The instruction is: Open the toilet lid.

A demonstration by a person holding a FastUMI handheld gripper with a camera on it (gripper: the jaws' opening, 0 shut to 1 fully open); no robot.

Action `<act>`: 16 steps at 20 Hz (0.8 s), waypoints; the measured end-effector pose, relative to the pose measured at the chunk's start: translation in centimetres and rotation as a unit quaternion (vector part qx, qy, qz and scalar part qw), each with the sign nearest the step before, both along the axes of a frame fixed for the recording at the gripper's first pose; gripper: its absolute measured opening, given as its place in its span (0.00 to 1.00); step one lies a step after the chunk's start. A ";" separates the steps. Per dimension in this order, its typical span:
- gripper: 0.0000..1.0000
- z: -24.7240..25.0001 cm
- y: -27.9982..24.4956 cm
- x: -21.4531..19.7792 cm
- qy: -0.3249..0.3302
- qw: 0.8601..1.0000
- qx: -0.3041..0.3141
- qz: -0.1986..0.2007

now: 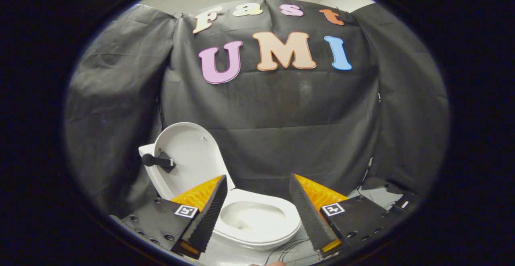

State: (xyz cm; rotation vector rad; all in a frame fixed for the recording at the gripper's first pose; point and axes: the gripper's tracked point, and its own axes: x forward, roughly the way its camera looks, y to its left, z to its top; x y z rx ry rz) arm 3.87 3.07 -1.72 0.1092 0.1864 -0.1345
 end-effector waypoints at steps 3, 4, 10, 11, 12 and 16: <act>0.96 -0.6 0.6 0.0 0.006 1.000 -0.008 0.005; 0.96 -0.9 1.2 0.0 0.012 1.000 -0.011 0.013; 0.96 -2.7 1.7 0.0 0.044 0.999 -0.013 0.023; 0.96 -2.9 1.7 -0.1 0.048 0.998 -0.016 0.023; 0.96 -2.9 1.6 -0.1 0.049 0.998 -0.018 0.022; 0.96 -2.4 1.1 -0.2 0.042 0.999 -0.021 0.017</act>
